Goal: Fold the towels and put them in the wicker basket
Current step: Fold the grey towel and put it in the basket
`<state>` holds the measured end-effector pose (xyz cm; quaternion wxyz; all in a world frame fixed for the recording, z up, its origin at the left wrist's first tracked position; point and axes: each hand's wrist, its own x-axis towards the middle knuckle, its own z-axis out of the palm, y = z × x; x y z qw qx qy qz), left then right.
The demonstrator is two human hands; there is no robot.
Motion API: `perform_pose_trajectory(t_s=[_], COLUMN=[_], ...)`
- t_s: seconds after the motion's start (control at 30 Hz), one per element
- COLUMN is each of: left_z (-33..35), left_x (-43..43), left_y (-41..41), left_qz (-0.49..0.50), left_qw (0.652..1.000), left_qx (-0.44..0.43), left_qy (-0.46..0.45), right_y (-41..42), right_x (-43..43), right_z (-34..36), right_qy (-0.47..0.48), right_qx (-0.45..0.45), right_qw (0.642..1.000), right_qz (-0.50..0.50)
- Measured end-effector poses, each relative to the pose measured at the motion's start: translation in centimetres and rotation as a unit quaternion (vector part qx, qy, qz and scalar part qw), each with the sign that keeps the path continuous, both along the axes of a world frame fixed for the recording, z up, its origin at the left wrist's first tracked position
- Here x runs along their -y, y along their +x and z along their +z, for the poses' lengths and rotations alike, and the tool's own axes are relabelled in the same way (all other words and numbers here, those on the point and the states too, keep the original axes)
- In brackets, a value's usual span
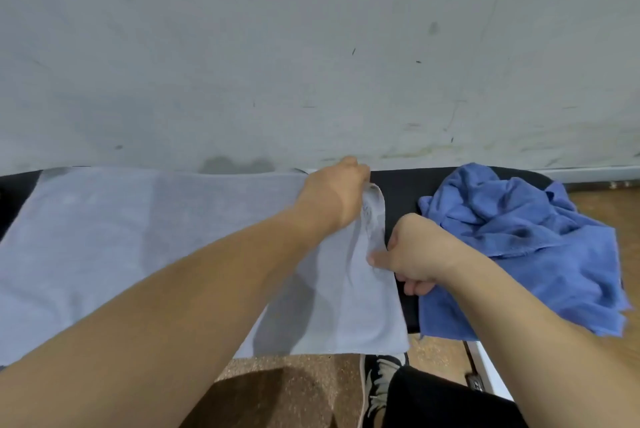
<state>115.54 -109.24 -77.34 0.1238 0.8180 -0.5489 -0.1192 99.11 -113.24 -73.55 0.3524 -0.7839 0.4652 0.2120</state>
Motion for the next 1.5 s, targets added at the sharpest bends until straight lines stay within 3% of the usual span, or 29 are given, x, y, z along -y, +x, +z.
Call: perform_pose_trajectory(t_s=[0.1, 0.17, 0.27, 0.43, 0.57, 0.63, 0.73, 0.83, 0.93, 1.17, 1.4, 1.5], left_z=[0.8, 1.2, 1.0, -0.3, -1.2, -0.6, 0.6, 1.1, 1.1, 1.6, 1.4, 3.0], left_x=[0.8, 0.2, -2.6, -7.8, -9.8, -9.6, -7.5, -3.4, 0.7, 3.9, 3.6, 4.2], left_y=[0.1, 0.0, -0.8, -2.7, -4.2, -4.5, -4.1, -3.7, -3.6, -4.4, -3.1, -4.7], left_qz=[0.032, 0.033, 0.013, 0.024, 0.005, 0.019, 0.052, 0.066, 0.098, 0.101, 0.118, 0.112], left_qw=[0.988, 0.982, 0.994, 0.988, 0.981, 0.983, 0.995, 0.996, 0.990, 0.987, 0.977, 0.953], left_qx=[-0.093, -0.127, -0.090, -0.001, 0.017, 0.020, 0.052, -0.052, -0.097, -0.013, -0.178, -0.277], left_qy=[-0.118, -0.139, -0.067, 0.150, 0.196, 0.180, 0.060, -0.020, 0.042, 0.122, 0.007, -0.045], right_y=[-0.5, -0.9, -1.2, -1.7, -2.8, -3.5, -4.4, -4.6, -4.7, -4.5, -5.8, -7.3], right_x=[0.5, 0.8, 0.8, 0.4, 0.2, 0.3, 0.3, -0.1, 0.1, 0.4, 1.3, 2.3], right_z=[0.3, 0.7, 0.9, 1.0, 1.5, 1.7, 1.6, 1.1, 0.9, 0.9, 2.9, 4.6], right_qy=[0.053, 0.086, 0.124, 0.136, 0.103, 0.117, 0.146, 0.162, 0.177, 0.172, 0.163, 0.189], right_qx=[0.026, 0.054, 0.091, 0.085, 0.069, 0.074, 0.093, 0.099, 0.092, 0.012, 0.064, 0.108], right_qw=[0.998, 0.994, 0.984, 0.981, 0.989, 0.986, 0.980, 0.978, 0.978, 0.984, 0.983, 0.975], right_qz=[-0.020, -0.045, -0.093, -0.104, -0.080, -0.092, -0.097, -0.082, -0.067, 0.036, 0.060, 0.049])
